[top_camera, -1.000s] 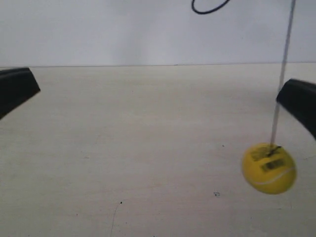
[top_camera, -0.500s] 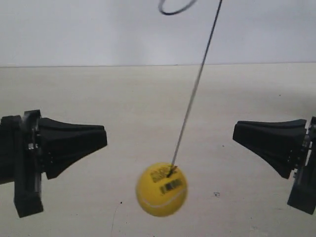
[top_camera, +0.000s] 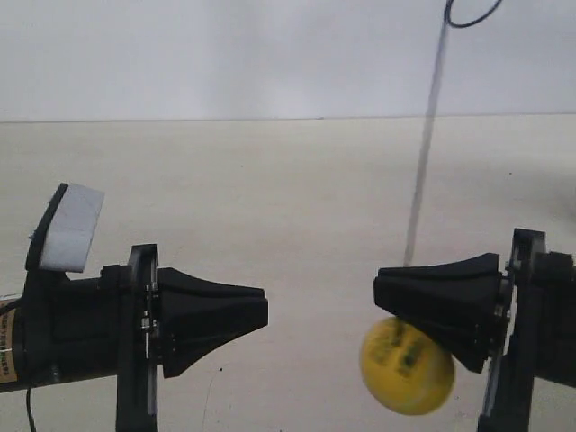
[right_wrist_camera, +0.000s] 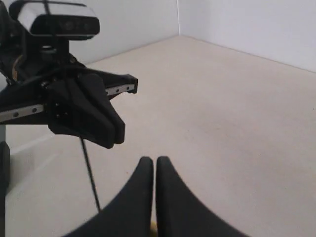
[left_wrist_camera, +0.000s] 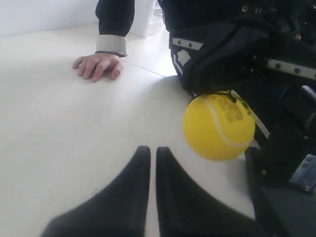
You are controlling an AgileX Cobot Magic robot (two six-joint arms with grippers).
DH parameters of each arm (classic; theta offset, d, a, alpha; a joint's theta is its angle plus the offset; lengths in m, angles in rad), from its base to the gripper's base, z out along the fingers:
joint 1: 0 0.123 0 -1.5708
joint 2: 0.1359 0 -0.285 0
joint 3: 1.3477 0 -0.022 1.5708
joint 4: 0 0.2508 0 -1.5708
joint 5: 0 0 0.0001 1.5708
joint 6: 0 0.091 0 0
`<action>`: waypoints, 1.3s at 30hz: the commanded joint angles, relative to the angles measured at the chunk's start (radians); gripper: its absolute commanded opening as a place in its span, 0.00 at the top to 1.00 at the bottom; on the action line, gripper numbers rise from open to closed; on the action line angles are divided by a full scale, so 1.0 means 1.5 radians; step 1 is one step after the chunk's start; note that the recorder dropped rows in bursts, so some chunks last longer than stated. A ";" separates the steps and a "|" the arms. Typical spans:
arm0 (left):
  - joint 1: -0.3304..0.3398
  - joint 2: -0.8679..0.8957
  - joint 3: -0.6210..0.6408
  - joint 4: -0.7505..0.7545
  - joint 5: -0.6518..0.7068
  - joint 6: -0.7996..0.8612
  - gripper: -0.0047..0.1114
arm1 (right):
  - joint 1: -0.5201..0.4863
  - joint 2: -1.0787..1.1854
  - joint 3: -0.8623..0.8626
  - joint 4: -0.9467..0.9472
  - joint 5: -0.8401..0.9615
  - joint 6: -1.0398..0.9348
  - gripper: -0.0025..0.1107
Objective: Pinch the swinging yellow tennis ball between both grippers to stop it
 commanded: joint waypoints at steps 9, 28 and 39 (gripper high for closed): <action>-0.016 0.007 -0.004 -0.059 -0.011 0.034 0.92 | 0.049 0.001 -0.002 0.058 0.071 -0.045 0.98; -0.016 0.007 -0.004 0.016 -0.011 0.034 0.92 | 0.049 0.001 -0.002 0.035 -0.076 -0.044 0.98; -0.019 0.016 -0.005 0.056 -0.011 0.028 0.92 | 0.049 0.001 -0.002 0.049 0.020 -0.044 0.98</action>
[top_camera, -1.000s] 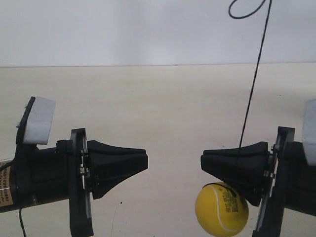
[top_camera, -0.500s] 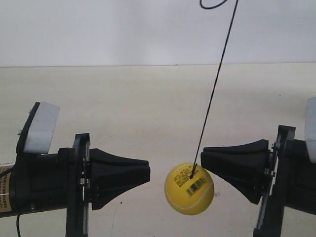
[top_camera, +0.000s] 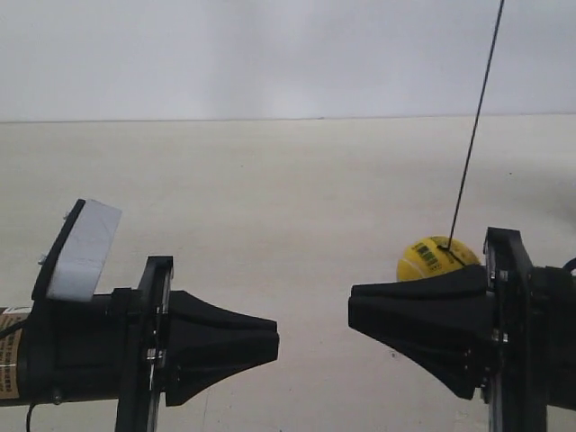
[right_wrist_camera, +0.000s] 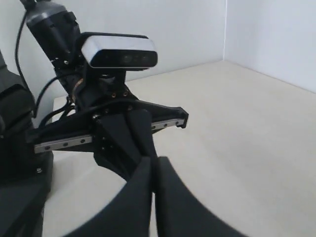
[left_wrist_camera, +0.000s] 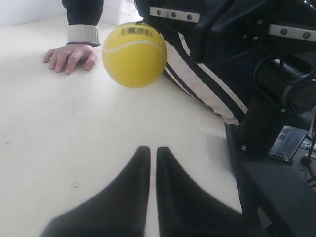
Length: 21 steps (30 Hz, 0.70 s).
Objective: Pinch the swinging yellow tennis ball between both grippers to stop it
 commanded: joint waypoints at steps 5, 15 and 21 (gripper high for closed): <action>-0.004 0.004 -0.001 -0.007 -0.007 -0.001 0.92 | 0.002 0.000 -0.002 0.127 0.229 -0.007 0.98; -0.004 0.006 -0.001 -0.012 -0.007 -0.001 0.92 | 0.002 0.000 -0.002 0.153 0.264 -0.025 0.98; -0.004 0.009 -0.001 -0.015 -0.007 0.003 0.92 | 0.002 0.000 -0.002 0.165 0.265 -0.037 0.98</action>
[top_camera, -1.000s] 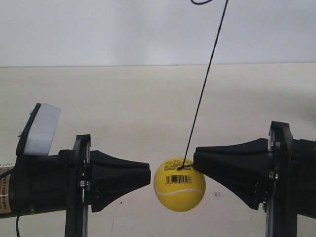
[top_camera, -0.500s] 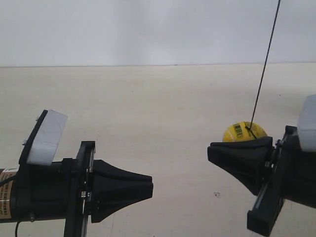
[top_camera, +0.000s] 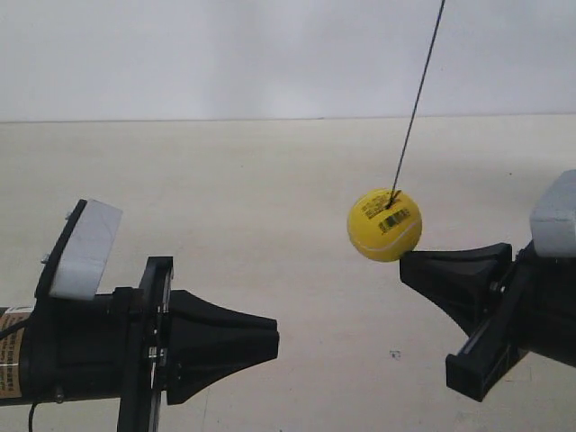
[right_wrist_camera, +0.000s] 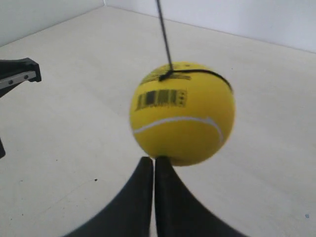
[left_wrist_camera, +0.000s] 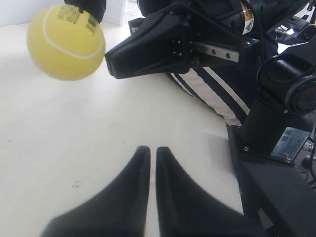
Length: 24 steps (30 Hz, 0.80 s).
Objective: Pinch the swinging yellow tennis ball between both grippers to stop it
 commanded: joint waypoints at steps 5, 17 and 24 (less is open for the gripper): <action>-0.004 0.005 -0.001 -0.019 -0.007 0.002 0.92 | 0.002 0.000 -0.002 0.019 -0.004 -0.007 0.98; -0.083 0.006 -0.023 -0.028 -0.007 -0.003 0.92 | 0.002 0.000 -0.002 -0.089 -0.091 0.095 0.98; -0.133 0.006 -0.043 -0.033 -0.007 -0.003 0.92 | 0.002 0.000 -0.002 -0.116 -0.105 0.111 0.98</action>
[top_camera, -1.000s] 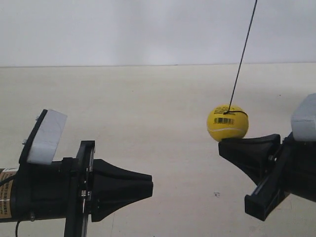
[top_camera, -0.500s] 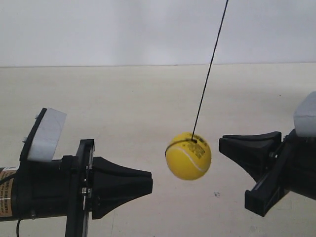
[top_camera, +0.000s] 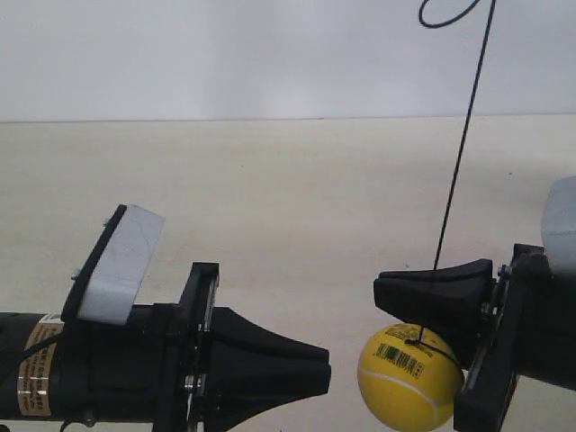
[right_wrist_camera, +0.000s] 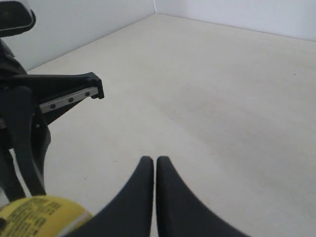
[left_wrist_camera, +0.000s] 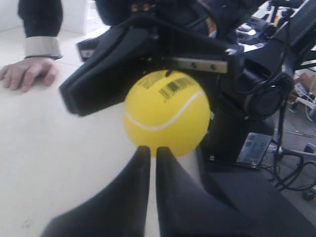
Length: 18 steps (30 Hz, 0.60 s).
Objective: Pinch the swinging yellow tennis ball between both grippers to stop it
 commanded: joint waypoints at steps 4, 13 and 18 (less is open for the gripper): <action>-0.049 0.005 -0.007 -0.011 -0.007 -0.003 0.92 | 0.002 0.000 -0.002 -0.007 -0.002 0.007 0.98; -0.054 0.005 -0.007 -0.075 -0.007 0.004 0.92 | 0.002 0.000 -0.002 0.072 0.138 0.003 0.98; -0.054 0.009 -0.007 -0.195 0.003 0.033 0.92 | 0.002 0.000 -0.002 0.017 0.023 0.003 0.98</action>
